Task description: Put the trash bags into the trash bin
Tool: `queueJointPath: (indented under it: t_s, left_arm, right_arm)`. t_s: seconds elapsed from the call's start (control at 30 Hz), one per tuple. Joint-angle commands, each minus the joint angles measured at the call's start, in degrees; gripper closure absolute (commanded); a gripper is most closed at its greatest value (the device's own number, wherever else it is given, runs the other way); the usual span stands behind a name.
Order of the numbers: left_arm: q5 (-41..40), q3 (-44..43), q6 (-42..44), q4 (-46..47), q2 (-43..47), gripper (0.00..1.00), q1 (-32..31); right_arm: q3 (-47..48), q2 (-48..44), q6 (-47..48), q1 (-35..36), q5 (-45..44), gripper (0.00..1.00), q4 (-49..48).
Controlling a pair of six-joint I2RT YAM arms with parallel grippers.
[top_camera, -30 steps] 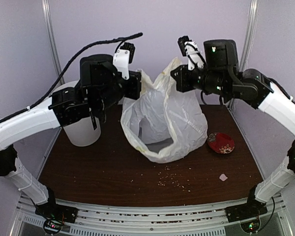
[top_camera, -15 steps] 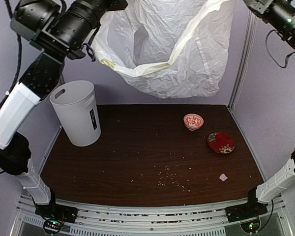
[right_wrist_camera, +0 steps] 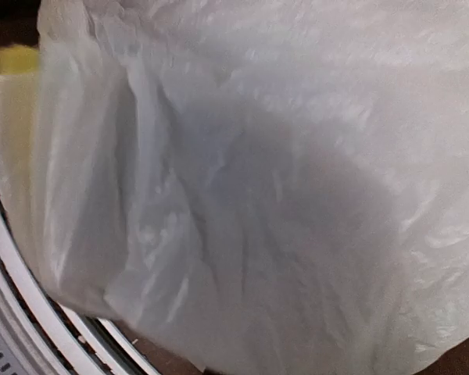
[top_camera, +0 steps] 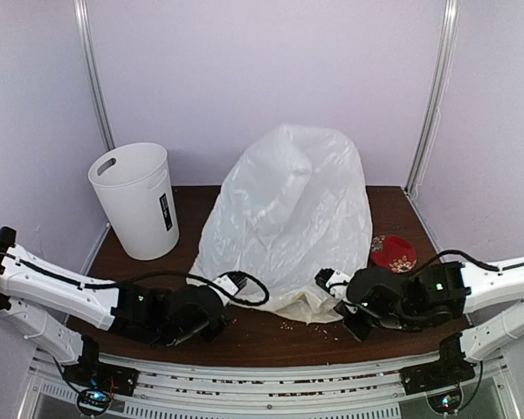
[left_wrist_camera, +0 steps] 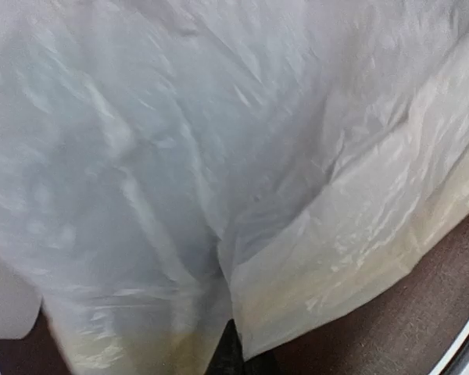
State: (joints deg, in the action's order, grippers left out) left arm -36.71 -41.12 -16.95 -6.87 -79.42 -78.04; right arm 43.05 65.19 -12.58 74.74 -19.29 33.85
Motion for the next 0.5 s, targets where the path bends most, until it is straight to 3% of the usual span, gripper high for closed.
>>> queueJointPath:
  t_s: [0.0,0.23,0.47]
  left_arm:
    - [-1.72,-5.11,-20.73,-0.31,12.08,1.00,-0.25]
    - [-8.79,-17.00,-8.41,0.84,10.39,1.00,-0.07]
    - [-9.97,-39.00,3.38,3.96,-0.35,1.00,6.48]
  right_arm:
    - [8.15,-8.08,-10.62,1.03,2.04,1.00,-7.44]
    - [19.25,-5.66,-8.76,0.54,-0.06,1.00,-4.88]
    - [49.64,5.85,-4.57,-11.64,-6.99,1.00,1.78]
